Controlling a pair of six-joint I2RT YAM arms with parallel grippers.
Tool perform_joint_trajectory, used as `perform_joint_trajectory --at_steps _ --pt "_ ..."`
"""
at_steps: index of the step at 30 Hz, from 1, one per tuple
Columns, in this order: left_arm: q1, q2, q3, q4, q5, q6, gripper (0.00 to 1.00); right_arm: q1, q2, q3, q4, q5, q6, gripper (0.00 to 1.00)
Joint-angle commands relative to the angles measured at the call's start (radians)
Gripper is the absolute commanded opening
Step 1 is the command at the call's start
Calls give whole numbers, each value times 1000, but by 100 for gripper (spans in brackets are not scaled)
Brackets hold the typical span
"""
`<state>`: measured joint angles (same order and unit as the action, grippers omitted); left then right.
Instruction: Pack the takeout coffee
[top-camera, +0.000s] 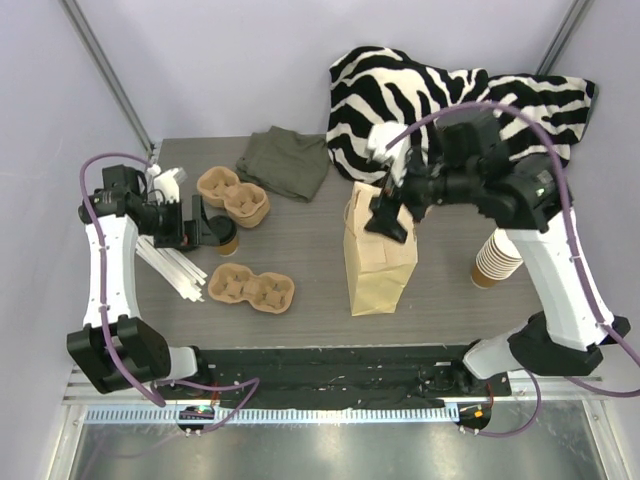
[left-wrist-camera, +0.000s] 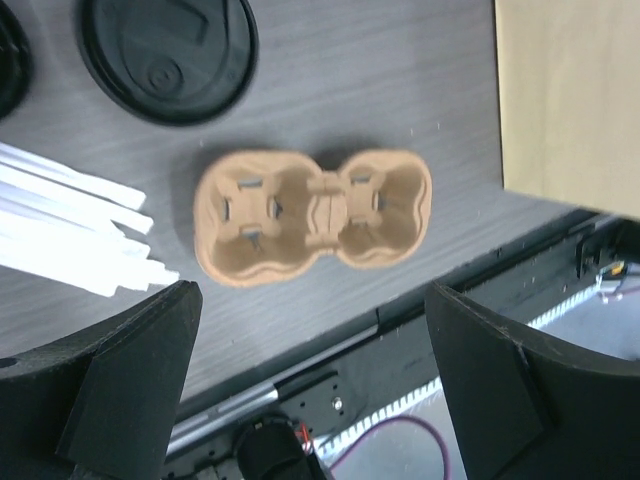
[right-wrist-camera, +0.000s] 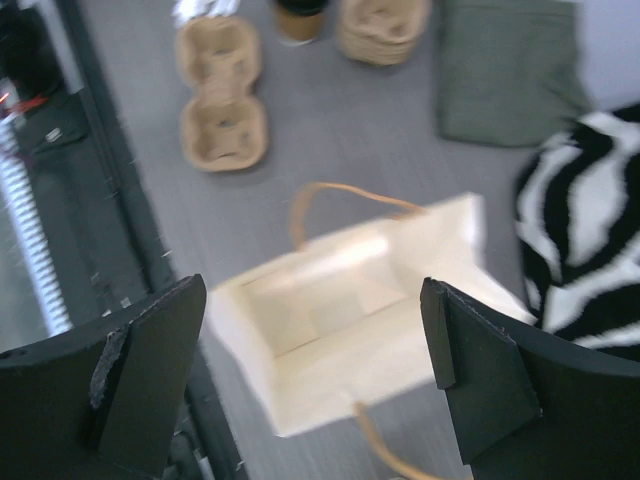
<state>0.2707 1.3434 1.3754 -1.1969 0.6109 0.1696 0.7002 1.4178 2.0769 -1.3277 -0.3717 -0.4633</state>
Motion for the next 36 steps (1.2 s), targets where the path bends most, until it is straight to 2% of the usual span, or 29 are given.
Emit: perform_joint_trajectory --at_steps 1,2,7,11,13,16,17,19,25,33,36 --pt "2 -39 -32 -64 43 102 100 -168 108 196 12 -51 14 97" --pt "4 -35 -32 -67 55 103 100 -227 133 215 4 -61 -4 97" --pt "7 -13 -18 -78 98 114 100 -363 262 291 -39 -104 -159 97" --pt "12 -4 -24 -72 90 107 100 -370 352 304 -82 -107 -302 93" --pt "15 2 -42 -53 40 84 100 -370 362 273 -81 -118 -327 91" --pt "25 34 -55 -76 56 93 100 -370 388 253 -74 -113 -365 84" --pt "28 45 -58 -81 62 97 100 -370 395 247 -74 -115 -374 78" --pt "32 54 -61 -87 76 97 100 -372 412 236 -82 -127 -405 72" --pt "41 69 -70 -76 70 93 100 -363 425 200 -163 -174 -478 70" --pt "41 63 -96 -41 58 88 100 -358 400 88 -125 -144 -518 70" --pt "39 30 -127 2 34 67 100 -357 409 63 -107 -134 -512 63"
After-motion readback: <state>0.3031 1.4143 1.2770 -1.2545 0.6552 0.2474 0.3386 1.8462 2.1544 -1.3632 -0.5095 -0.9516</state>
